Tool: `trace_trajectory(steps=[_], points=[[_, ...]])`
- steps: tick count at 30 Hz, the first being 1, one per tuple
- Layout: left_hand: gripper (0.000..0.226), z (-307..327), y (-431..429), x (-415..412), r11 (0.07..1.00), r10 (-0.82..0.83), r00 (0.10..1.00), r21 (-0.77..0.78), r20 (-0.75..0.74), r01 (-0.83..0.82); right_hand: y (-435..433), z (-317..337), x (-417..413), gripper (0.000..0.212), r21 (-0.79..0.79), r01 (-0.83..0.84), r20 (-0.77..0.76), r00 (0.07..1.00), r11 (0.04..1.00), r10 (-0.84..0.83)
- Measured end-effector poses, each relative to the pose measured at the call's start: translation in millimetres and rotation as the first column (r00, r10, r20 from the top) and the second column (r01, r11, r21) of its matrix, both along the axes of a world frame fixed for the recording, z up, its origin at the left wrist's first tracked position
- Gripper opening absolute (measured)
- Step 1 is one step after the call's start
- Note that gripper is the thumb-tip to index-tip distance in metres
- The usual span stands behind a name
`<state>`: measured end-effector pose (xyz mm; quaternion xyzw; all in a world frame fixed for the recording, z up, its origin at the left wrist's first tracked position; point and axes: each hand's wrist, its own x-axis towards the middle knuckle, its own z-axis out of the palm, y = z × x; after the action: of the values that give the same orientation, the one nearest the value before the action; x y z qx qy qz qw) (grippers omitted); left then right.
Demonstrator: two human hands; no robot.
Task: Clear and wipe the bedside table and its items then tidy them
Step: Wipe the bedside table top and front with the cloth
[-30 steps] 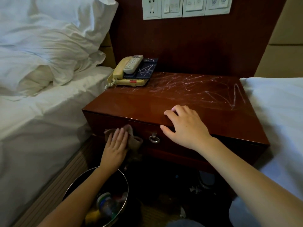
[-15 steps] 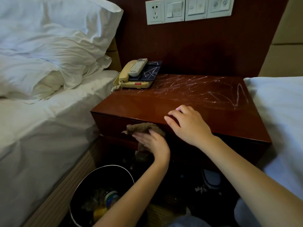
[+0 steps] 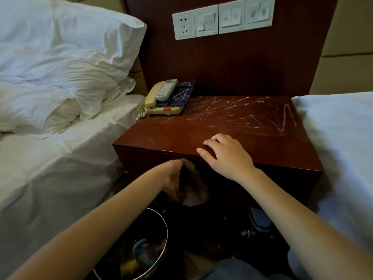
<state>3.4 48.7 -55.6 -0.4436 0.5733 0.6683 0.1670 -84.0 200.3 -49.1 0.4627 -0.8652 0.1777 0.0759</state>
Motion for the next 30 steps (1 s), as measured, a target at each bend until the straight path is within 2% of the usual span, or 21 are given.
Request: trace_trajectory(steps=[3,6,9,12,15,18,24,26,30], points=[[0.047,14,2,5,0.981,-0.139,0.984,-0.121,0.115,0.152,1,0,-1,0.058,-0.008,-0.007,0.022,1.0,1.0,0.007],[0.042,25,9,-1,0.981,-0.128,0.989,-0.14,0.071,0.137,1,0,-2,0.058,-0.021,-0.005,0.06,0.998,1.0,0.006],[0.04,40,23,-6,0.956,-0.163,0.985,-0.24,0.051,0.171,1,-1,-3,0.057,-0.044,-0.012,0.059,0.998,0.999,0.015],[0.046,42,38,-10,0.874,-0.265,0.96,-0.397,0.094,0.28,1,-3,-4,0.056,-0.064,-0.016,0.052,0.998,0.998,0.019],[0.048,36,48,-10,0.804,-0.307,0.939,-0.487,0.151,0.341,-1,-4,-5,0.056,-0.082,-0.021,0.064,0.998,0.996,0.026],[0.047,38,46,-5,0.727,-0.361,0.908,-0.546,0.213,0.417,0,-4,-5,0.057,-0.077,-0.023,0.06,0.998,0.997,0.028],[0.041,36,25,2,0.528,-0.558,0.786,-0.616,0.267,0.585,1,-1,-3,0.058,-0.061,-0.016,0.073,0.997,0.998,0.02],[0.039,33,21,4,0.524,-0.587,0.775,-0.62,0.232,0.583,1,0,-2,0.058,-0.06,-0.016,0.069,0.997,0.998,0.021],[0.033,20,7,19,0.543,-0.569,0.81,-0.674,0.142,0.5,2,0,0,0.057,-0.06,-0.011,0.061,0.998,0.998,0.015]])
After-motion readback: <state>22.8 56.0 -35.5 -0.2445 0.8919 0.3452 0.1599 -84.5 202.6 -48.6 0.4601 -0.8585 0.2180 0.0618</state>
